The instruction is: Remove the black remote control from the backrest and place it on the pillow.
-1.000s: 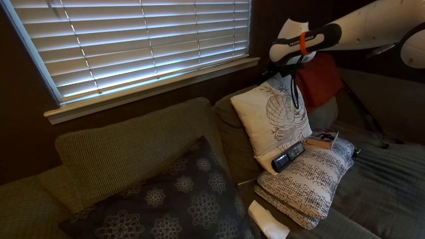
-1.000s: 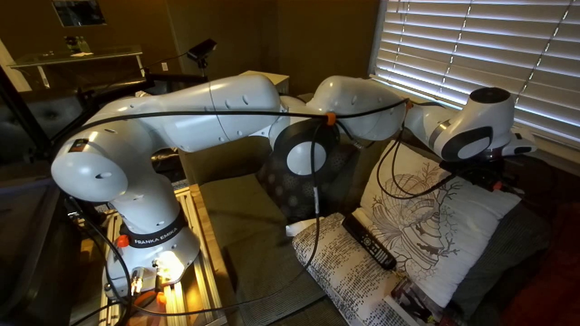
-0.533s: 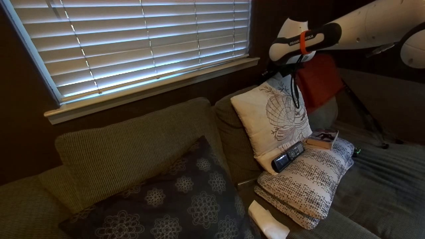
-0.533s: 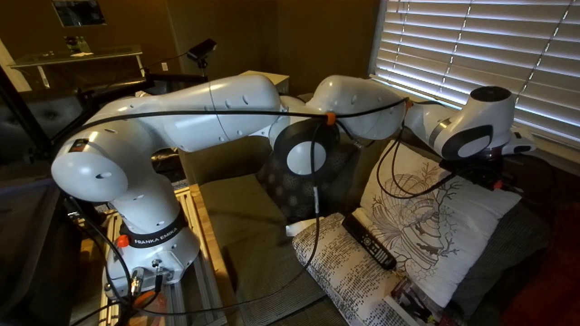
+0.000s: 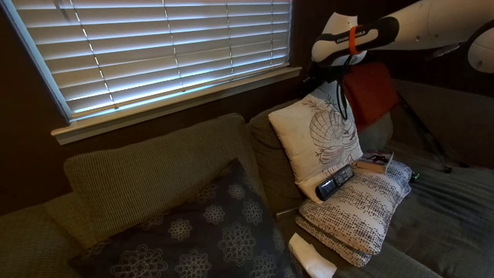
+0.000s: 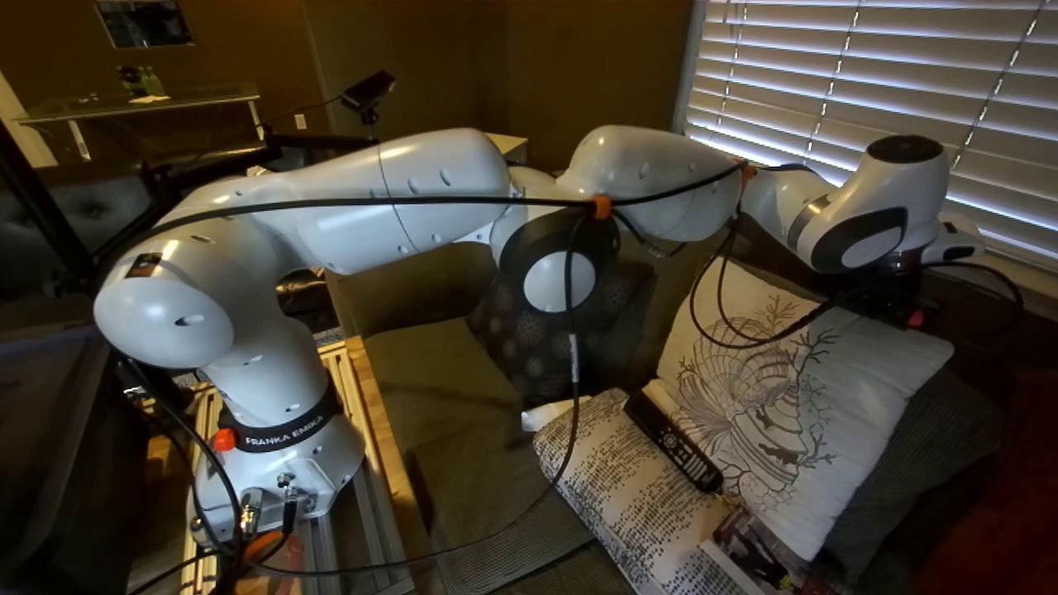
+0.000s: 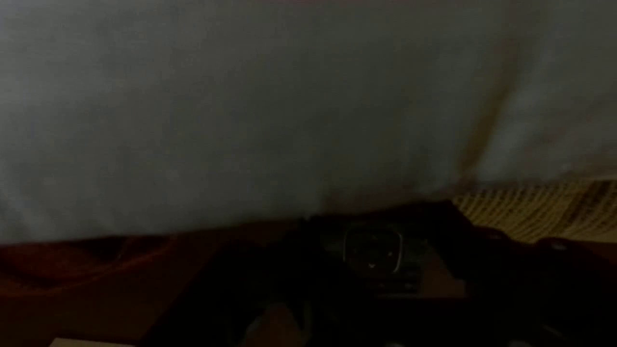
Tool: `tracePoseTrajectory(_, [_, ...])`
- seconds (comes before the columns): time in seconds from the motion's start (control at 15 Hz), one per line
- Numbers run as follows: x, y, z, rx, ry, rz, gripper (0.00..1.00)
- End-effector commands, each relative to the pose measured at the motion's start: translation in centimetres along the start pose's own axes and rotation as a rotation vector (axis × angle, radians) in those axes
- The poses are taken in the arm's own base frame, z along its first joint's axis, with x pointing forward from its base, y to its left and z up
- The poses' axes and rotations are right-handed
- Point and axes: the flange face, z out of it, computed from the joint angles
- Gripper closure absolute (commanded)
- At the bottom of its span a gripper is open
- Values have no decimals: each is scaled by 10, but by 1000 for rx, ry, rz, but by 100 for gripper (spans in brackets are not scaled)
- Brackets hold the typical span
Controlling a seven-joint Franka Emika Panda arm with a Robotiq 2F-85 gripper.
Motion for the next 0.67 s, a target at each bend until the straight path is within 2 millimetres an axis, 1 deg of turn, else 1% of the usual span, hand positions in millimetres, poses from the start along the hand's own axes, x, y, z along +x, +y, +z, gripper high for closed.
tracePoseTrajectory(0.0, [15,0,-22,38,31,-24,66])
tracePoseTrajectory(0.4, [26,-3,-38,70,69,-38,66])
tracePoseTrajectory(0.6, [34,-4,-51,84,97,-41,66])
